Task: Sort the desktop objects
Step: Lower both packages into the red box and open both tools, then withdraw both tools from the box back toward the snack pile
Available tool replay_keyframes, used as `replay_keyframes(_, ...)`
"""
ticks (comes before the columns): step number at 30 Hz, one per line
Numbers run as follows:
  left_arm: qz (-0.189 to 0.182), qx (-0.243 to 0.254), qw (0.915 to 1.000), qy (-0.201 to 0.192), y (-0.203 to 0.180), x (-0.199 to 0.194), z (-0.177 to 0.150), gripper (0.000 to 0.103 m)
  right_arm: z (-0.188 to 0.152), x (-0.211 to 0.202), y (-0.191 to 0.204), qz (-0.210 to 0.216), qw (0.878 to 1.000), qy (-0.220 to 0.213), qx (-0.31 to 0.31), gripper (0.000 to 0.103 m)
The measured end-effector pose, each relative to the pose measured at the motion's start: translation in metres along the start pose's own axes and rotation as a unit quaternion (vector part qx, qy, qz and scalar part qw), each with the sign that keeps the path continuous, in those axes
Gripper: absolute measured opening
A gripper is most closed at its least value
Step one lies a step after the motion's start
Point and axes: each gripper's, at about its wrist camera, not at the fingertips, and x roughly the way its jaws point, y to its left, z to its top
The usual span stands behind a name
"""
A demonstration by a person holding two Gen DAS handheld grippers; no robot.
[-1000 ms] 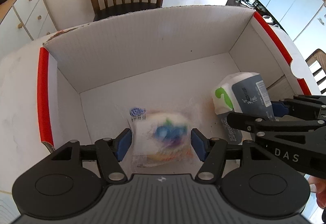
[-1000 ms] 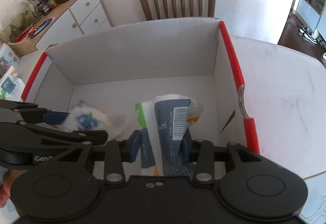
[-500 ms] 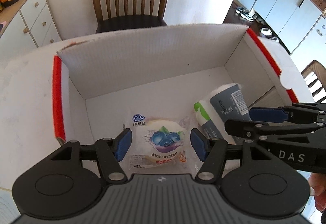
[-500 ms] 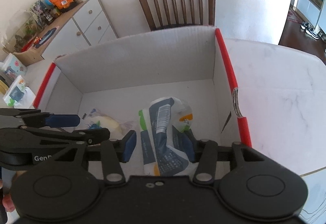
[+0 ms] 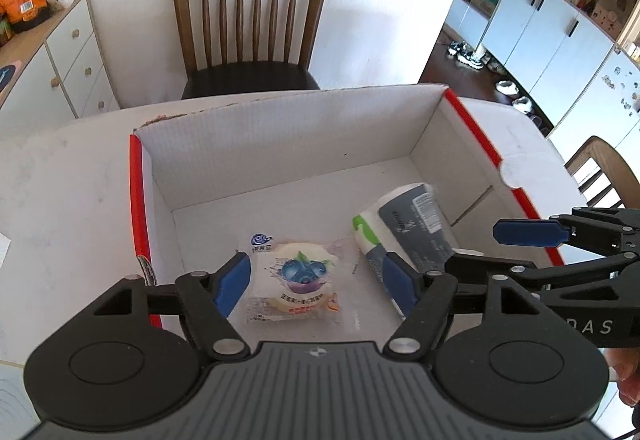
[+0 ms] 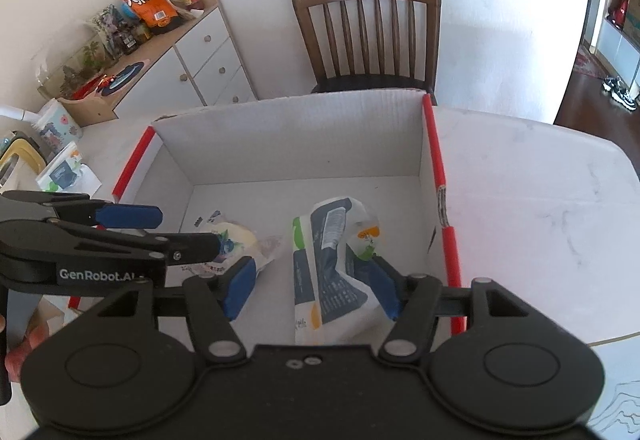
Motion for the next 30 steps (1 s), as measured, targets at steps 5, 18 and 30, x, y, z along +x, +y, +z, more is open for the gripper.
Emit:
replay_keyframes(5, -0.001, 0.008, 0.9999, -0.012, -0.008, -0.013, -0.006, 0.079, -0.004, -0.012, -0.002, 0.0, 1.0, -0.009, -0.003, 0.065)
replay_keyframes(18, 0.006, 0.01, 0.9991, -0.041, -0.016, -0.041, -0.026, 0.103, -0.016, -0.046, -0.004, 0.005, 0.999, -0.044, -0.016, 0.073)
replay_keyframes(30, -0.003, 0.004, 0.9965, -0.084, -0.022, -0.081, -0.045, 0.103, -0.038, -0.082, 0.002, 0.004, 0.997, -0.079, -0.023, 0.075)
